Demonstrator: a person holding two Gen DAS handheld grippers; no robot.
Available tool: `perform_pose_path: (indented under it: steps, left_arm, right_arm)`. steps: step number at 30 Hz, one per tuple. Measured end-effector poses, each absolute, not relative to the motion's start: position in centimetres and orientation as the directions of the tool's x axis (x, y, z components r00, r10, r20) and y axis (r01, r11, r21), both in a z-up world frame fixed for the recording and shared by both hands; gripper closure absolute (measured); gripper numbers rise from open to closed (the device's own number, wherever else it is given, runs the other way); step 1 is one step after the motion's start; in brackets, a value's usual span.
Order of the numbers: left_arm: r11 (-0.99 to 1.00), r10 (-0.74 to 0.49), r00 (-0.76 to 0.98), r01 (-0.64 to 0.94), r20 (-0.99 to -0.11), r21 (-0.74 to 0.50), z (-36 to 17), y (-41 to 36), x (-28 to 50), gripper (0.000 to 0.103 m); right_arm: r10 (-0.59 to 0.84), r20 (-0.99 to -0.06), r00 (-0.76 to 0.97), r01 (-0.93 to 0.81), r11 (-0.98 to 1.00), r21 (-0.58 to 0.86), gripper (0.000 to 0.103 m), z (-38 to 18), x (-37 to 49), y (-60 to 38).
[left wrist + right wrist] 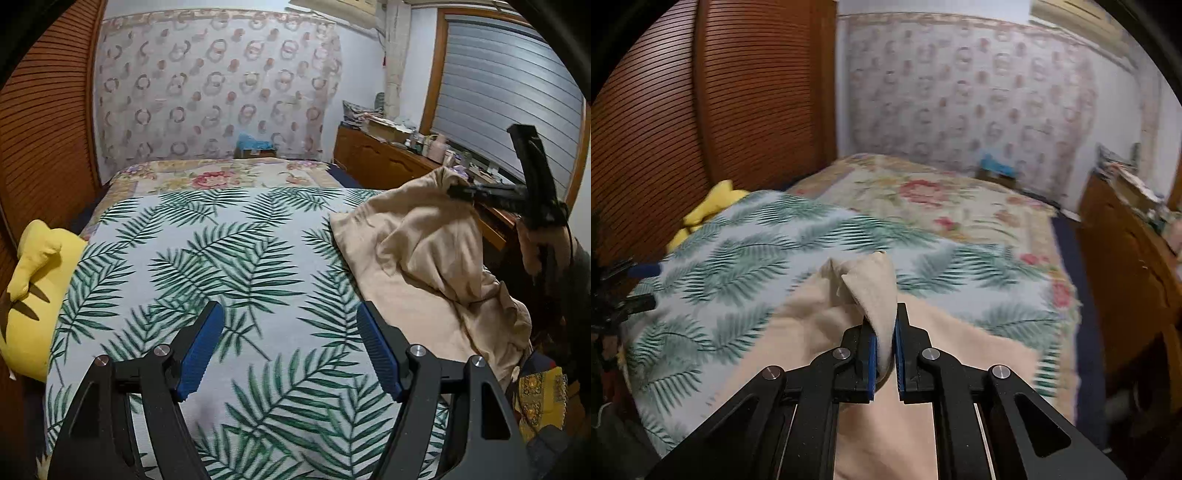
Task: Fold small clothes
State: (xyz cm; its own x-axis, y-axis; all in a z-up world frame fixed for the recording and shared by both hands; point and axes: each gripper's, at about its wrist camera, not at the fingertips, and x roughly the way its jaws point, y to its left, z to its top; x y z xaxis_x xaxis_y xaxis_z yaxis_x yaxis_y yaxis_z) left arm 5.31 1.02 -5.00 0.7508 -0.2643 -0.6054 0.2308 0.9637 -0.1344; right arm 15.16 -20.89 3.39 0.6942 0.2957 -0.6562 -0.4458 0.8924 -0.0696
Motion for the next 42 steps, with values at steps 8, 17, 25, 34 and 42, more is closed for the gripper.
perform_pose_path:
  steps: [8,17,25,34,42]
  left_arm:
    - [0.948,-0.306,0.725,0.291,-0.617,-0.128,-5.3,-1.5,5.4,0.028]
    - [0.936,-0.33,0.701,0.328,-0.632,-0.126,-5.6,-3.7,6.3,0.028]
    - [0.916,-0.376,0.678,0.374,-0.632,-0.144,-5.0,-6.1,10.6,0.028]
    - [0.905,-0.345,0.67,0.424,-0.657,-0.043,-5.4,-11.5,17.5,0.036]
    - [0.911,-0.326,0.624,0.408,-0.71,-0.061,-7.6,-13.9,23.0,0.04]
  right_arm:
    - [0.08,-0.706,0.704,-0.234,0.964,-0.124,0.095,1.8,17.9,-23.0]
    - [0.054,-0.72,0.691,-0.181,0.978,-0.1,0.059,0.8,17.8,-23.0]
    - [0.082,-0.724,0.684,-0.198,0.977,-0.076,0.051,0.5,15.6,-27.1]
    - [0.158,-0.754,0.638,-0.195,0.98,0.04,0.042,-2.0,20.2,-29.8]
    - [0.171,-0.787,0.593,-0.214,0.975,0.051,0.042,-3.4,22.7,-30.2]
